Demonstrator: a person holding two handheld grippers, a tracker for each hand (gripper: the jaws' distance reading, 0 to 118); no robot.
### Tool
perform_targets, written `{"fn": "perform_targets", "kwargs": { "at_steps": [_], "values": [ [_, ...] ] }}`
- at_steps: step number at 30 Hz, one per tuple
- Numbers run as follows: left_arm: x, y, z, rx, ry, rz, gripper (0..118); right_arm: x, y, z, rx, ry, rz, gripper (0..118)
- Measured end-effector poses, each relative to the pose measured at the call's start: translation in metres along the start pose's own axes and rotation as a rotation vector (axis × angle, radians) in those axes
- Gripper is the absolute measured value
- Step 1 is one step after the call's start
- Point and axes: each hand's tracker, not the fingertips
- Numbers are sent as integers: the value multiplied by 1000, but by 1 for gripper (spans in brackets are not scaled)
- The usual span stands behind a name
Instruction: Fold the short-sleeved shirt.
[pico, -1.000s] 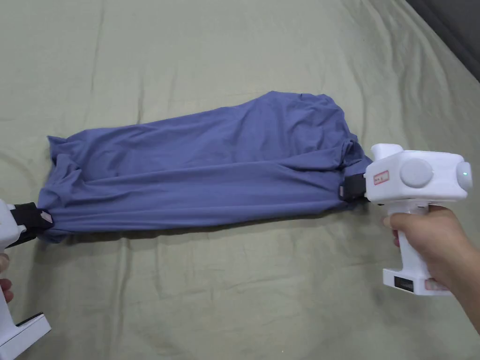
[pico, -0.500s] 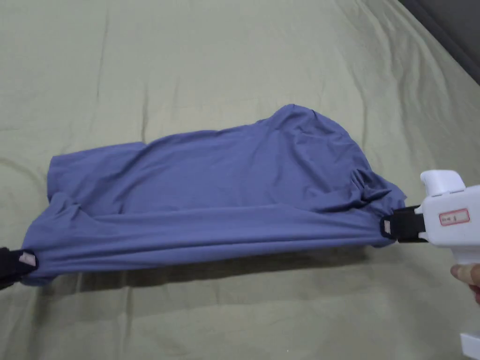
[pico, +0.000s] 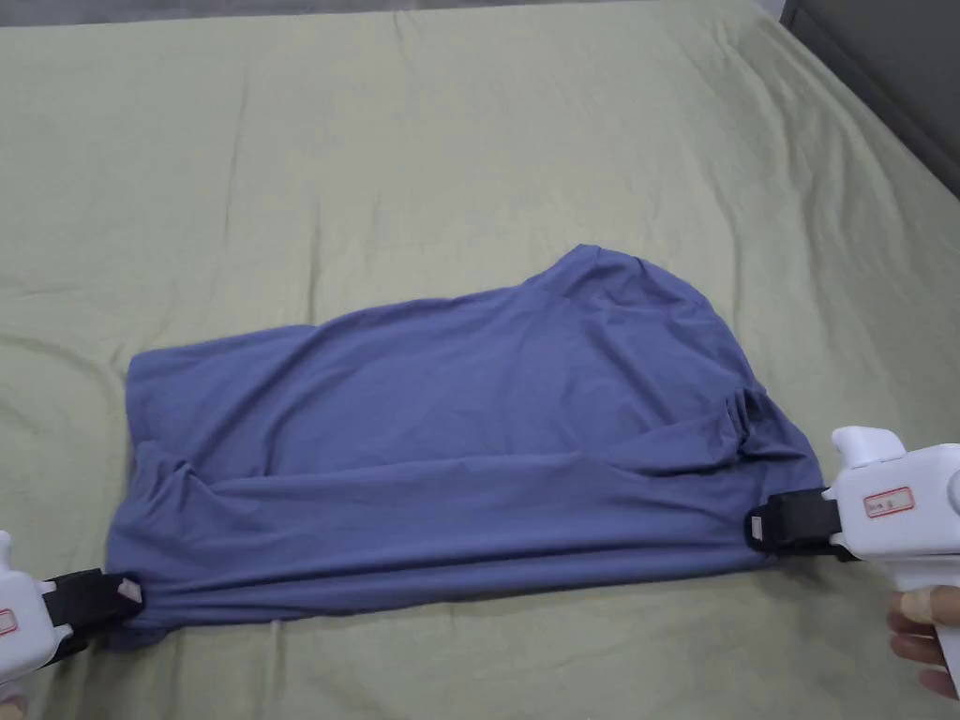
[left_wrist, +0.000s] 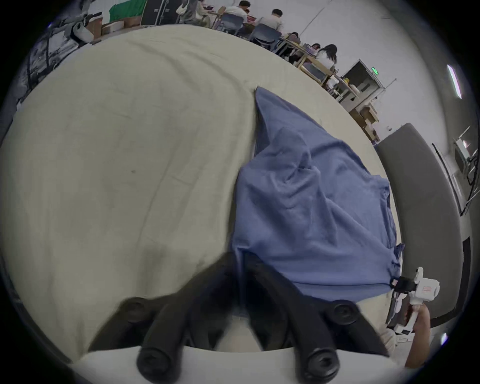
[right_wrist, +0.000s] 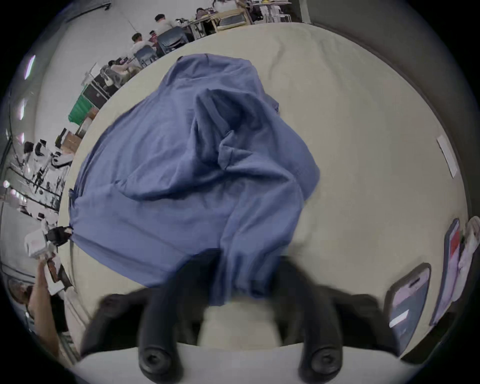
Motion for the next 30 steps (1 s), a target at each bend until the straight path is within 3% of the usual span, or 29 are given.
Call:
{"fn": "perform_targets", "kwargs": {
  "at_steps": [2, 3, 6, 8, 10, 11, 12, 13, 14, 16, 18, 19, 20, 21, 22, 26, 30],
  "values": [
    [9, 5, 25, 119, -12, -2, 107, -5, 5, 29, 34, 24, -52, 111],
    [10, 9, 49, 246, -52, 21, 118, -11, 8, 54, 172, 69, -47, 118],
    [21, 27, 64, 302, -160, 50, 118, -30, 19, 100, 385, 117, -31, 118],
    [22, 12, 70, 237, -195, 35, 118, -47, 26, 107, 386, 104, -32, 118],
    [29, 2, 61, 191, -156, -22, 116, -61, 26, 100, 389, 70, 35, 116],
    [32, -5, 56, 188, -127, -68, 97, -72, 24, 90, 390, 30, 91, 96],
    [45, -2, 56, 156, -72, -102, 13, -84, 19, 82, 404, -36, 160, 22],
    [53, -6, 47, 99, -24, -106, 0, -96, 15, 72, 395, -110, 229, 3],
    [54, -9, 41, 123, 23, -98, 0, -103, 8, 62, 378, -185, 283, 3],
    [52, 8, 22, 121, -114, -98, 0, -113, -5, 43, 352, -75, 293, 3],
    [57, 38, -2, 157, -75, -151, 0, -116, -13, 32, 320, -3, 239, 3],
    [58, 60, -16, 173, -37, -184, 7, -116, -12, 30, 316, -1, 237, 3],
    [79, 69, -12, 197, -18, -197, 44, -117, -14, 28, 315, 0, 240, 3],
    [83, 90, -25, 229, 36, -213, 112, -118, -15, 27, 314, 1, 245, 3],
    [88, 112, -43, 223, 78, -233, 118, -119, -16, 27, 310, 1, 248, 3],
    [113, 158, -93, 52, 146, -279, 118, -111, -13, 30, 290, 13, 244, 3],
    [107, 194, -151, 22, 292, -320, 118, -101, -3, 26, 264, 1, 219, 3]
  ]
}}
